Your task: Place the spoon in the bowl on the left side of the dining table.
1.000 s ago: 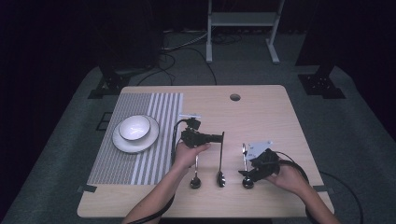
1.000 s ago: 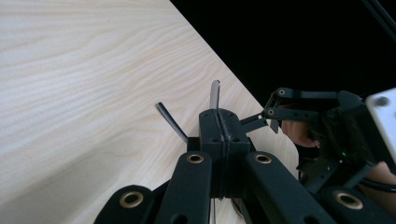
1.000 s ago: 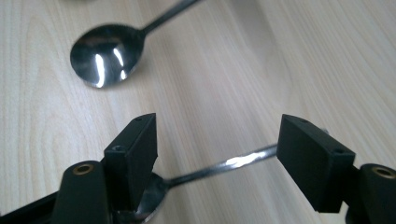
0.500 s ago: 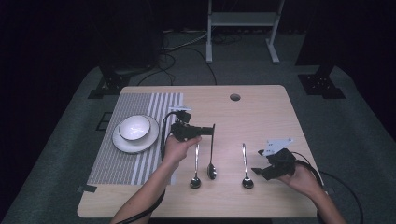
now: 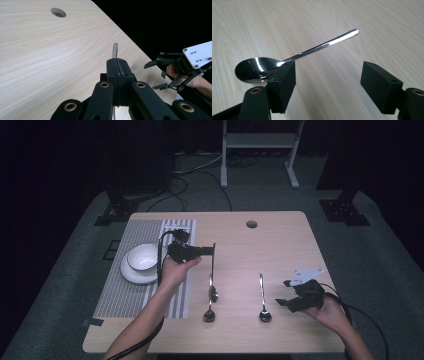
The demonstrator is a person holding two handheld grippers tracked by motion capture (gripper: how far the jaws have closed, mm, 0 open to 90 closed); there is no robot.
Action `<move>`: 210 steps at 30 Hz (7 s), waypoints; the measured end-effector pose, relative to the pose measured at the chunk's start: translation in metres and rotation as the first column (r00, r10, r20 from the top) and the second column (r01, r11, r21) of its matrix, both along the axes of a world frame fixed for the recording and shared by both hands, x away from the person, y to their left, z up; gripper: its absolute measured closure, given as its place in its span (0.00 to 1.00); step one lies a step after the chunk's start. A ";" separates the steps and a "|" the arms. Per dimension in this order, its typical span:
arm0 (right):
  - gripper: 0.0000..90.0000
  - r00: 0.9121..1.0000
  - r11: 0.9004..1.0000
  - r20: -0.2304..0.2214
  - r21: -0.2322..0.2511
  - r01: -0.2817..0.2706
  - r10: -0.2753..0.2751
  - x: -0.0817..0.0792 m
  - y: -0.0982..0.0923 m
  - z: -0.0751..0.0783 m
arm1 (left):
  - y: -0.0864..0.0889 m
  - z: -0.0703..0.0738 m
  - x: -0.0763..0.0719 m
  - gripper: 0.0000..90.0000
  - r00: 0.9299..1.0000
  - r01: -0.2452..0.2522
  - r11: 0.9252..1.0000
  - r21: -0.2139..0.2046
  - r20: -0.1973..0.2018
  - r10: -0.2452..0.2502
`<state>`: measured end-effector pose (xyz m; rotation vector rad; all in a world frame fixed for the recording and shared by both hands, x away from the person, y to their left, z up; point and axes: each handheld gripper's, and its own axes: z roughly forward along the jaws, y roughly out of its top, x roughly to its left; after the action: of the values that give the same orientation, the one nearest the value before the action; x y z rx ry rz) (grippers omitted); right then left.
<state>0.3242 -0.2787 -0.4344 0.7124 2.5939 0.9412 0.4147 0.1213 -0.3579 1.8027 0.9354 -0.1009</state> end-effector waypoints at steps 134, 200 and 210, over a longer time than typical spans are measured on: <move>0.30 0.998 0.997 0.019 0.055 0.053 -0.054 -0.005 -0.022 0.011 | 0.233 0.036 0.020 1.00 0.793 -0.603 0.798 -0.012 0.098 0.601; 0.29 0.998 0.997 0.005 0.048 0.055 -0.055 -0.002 -0.021 0.006 | 0.267 -0.025 0.003 0.91 0.743 -0.669 0.741 0.064 0.025 0.669; 0.29 0.998 0.997 0.002 0.051 0.061 -0.061 -0.002 -0.021 0.006 | 0.269 -0.028 -0.005 0.86 0.753 -0.658 0.749 0.072 0.031 0.658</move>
<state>0.3226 -0.3001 -0.4283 0.7976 2.5376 0.9928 0.4096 0.3907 -0.3863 1.4361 1.5425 0.3962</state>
